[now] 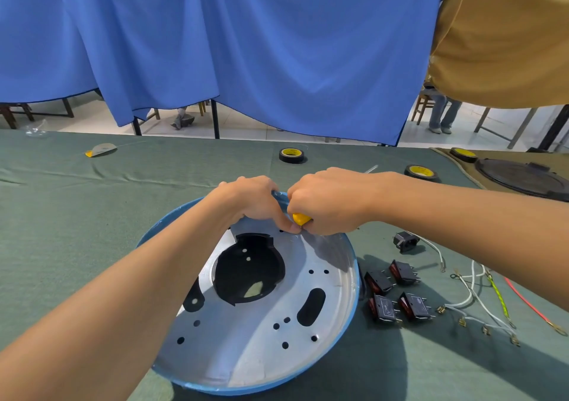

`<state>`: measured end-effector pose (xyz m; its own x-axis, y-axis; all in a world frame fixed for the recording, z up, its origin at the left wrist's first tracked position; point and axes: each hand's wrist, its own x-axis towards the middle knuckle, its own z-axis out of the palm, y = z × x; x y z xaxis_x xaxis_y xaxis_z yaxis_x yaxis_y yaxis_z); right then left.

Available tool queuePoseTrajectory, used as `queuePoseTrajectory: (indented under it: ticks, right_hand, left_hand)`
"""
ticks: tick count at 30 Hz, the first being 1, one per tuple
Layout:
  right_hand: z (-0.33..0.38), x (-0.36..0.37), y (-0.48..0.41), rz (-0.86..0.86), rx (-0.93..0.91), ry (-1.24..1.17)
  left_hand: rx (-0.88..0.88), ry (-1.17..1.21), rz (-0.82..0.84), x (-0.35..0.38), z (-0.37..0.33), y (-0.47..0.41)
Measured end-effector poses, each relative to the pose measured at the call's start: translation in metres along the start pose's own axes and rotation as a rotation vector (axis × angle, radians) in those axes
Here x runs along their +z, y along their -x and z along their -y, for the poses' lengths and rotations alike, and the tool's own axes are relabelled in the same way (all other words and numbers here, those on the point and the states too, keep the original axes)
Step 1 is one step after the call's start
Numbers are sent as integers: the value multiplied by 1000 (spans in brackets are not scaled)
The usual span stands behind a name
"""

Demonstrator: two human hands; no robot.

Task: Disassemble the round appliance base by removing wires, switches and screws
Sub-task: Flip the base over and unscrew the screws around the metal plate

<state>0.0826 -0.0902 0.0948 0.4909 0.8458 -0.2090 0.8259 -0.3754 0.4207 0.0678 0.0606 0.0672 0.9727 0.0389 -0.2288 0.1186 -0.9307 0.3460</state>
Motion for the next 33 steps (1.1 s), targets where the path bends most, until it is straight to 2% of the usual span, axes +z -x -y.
queuePoseTrajectory:
  ticks: [9, 18, 20, 22, 25, 26, 28, 33]
  right_hand:
    - [9, -10, -9, 29, -39, 138]
    - [3, -4, -10, -26, -66, 98]
    - [2, -5, -9, -17, -50, 42]
    - [1, -4, -7, -34, -28, -33]
    - [0, 0, -3, -69, 20, -145]
    - [-1, 2, -2, -79, 35, -177]
    - [-1, 6, 1, -96, 60, -221]
    - [-2, 14, 9, -157, 128, -328]
  left_hand:
    - [27, -70, 25, -2, 0, -3]
    - [57, -87, 53, -5, 0, -1]
    - [34, -142, -33, 0, 2, 2]
    - [29, -115, -232, 7, 3, 8]
    - [166, -9, -533, 14, 3, 18]
    - [220, -5, -555, 15, 1, 21]
    - [275, 47, -495, 20, -4, 29]
    - [159, 315, -414, 35, -13, 36]
